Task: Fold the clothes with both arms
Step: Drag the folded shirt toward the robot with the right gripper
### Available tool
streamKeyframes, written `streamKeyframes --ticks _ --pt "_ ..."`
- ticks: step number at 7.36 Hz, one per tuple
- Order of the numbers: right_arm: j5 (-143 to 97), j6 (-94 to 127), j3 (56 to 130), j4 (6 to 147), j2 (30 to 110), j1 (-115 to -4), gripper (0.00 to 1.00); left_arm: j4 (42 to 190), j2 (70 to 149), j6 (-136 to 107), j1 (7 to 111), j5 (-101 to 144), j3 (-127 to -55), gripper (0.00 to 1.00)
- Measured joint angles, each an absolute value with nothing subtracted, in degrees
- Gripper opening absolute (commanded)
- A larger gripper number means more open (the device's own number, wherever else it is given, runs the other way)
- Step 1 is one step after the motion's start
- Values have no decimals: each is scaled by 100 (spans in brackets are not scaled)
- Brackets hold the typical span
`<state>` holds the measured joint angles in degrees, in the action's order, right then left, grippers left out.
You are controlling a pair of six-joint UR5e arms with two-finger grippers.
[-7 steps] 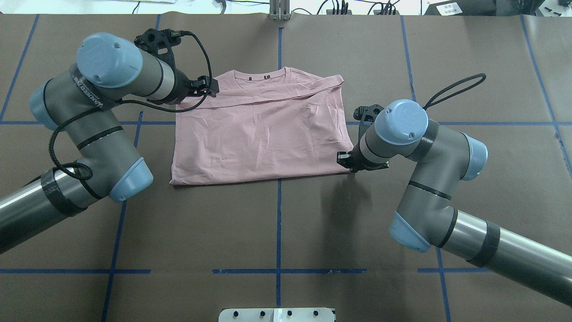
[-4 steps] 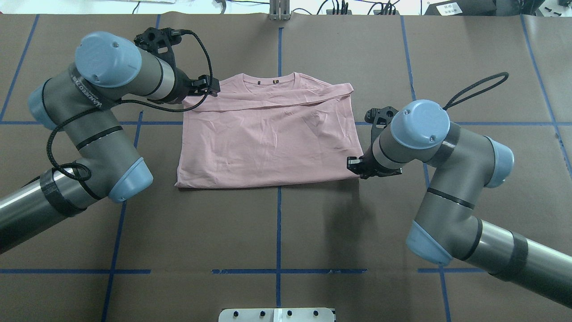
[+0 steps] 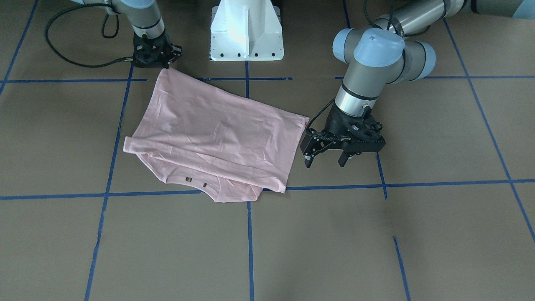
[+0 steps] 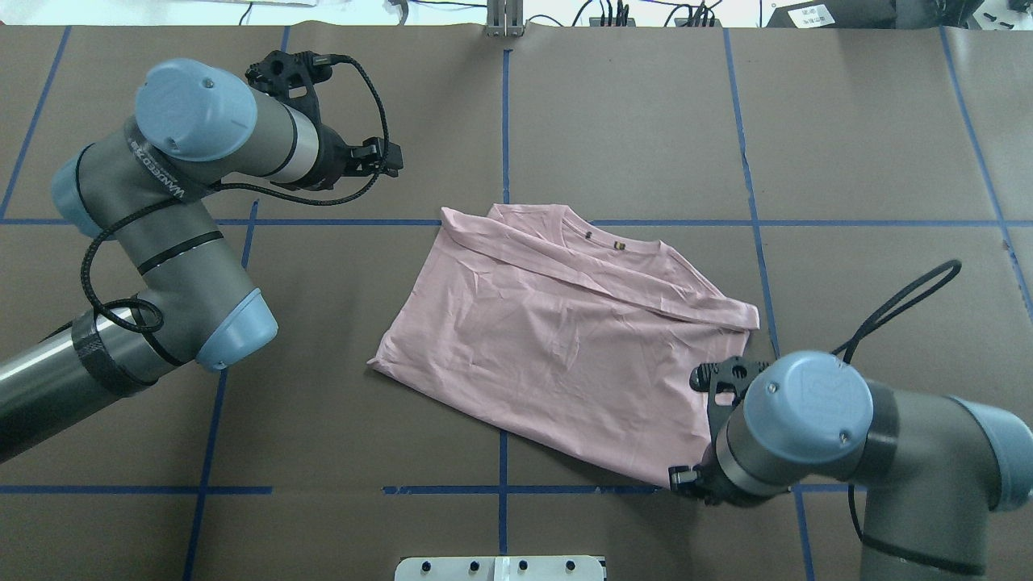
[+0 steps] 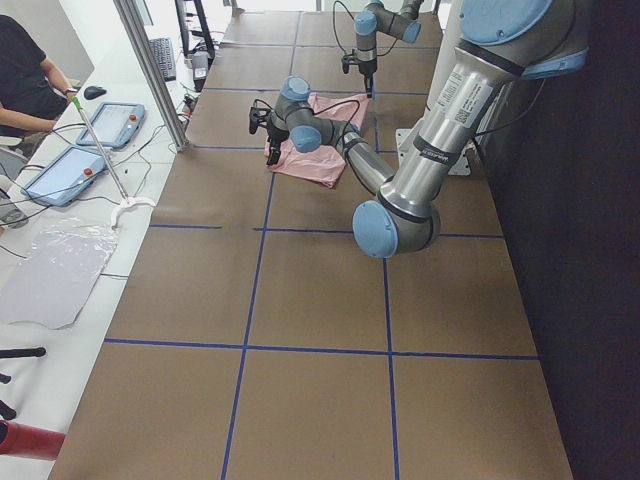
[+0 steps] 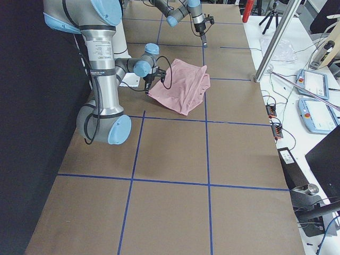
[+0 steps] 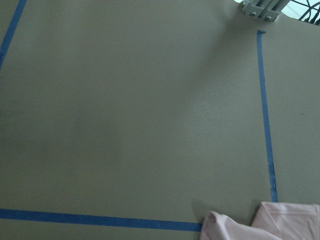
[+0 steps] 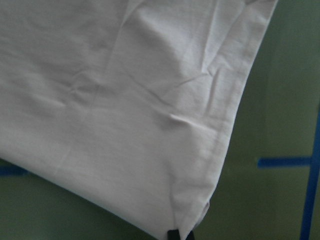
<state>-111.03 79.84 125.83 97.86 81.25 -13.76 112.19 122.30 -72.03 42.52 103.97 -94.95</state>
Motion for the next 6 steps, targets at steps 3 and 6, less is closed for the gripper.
streamKeyframes --ticks 3,6 --pt "-11040 8790 12948 9864 8143 -631 100 11129 12167 -7285 4112 10445 -9687 100" --pt "-11014 8828 13147 9818 7744 -1332 100 10300 12143 -7917 3652 10620 -10225 100"
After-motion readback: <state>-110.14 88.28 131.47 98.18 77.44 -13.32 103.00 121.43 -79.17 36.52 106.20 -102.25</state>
